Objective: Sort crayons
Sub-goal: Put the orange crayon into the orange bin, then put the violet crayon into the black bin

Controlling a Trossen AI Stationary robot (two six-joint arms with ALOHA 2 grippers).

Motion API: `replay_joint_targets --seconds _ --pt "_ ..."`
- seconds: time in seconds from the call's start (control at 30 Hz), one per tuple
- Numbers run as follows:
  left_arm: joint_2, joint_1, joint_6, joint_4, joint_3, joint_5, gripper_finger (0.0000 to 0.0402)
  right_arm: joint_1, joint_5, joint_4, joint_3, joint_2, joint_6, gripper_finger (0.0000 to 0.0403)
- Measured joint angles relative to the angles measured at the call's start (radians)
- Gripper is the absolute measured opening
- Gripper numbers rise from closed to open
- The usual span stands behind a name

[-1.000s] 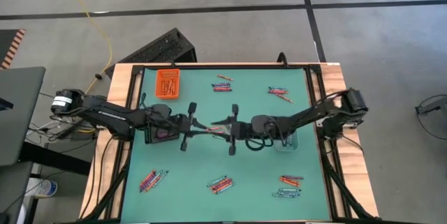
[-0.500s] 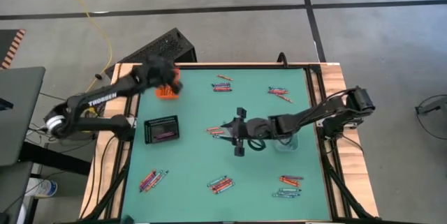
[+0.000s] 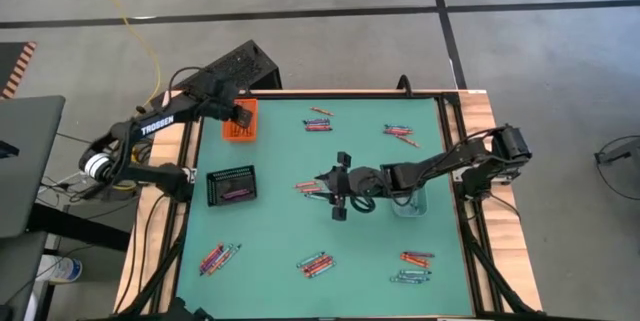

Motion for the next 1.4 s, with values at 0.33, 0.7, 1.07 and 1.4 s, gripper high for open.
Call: replay_joint_targets --seconds 0.33,0.7,1.07,1.4 --pt "0.012 -0.043 -0.004 -0.015 0.0 -0.139 0.0067 0.017 -0.001 -0.005 0.0 0.0 -0.003 0.0192" --pt "0.012 -0.097 0.067 -0.009 0.0 -0.144 0.0109 0.006 -0.001 -0.02 0.0 0.007 -0.011 0.0192" --pt "-0.028 -0.277 0.192 -0.004 -0.001 -0.109 0.011 -0.007 -0.001 -0.115 0.0 0.008 0.032 0.0191" --pt "-0.029 -0.545 0.24 0.02 -0.001 -0.085 0.011 -0.015 0.032 -0.248 0.0 0.008 0.134 0.0191"
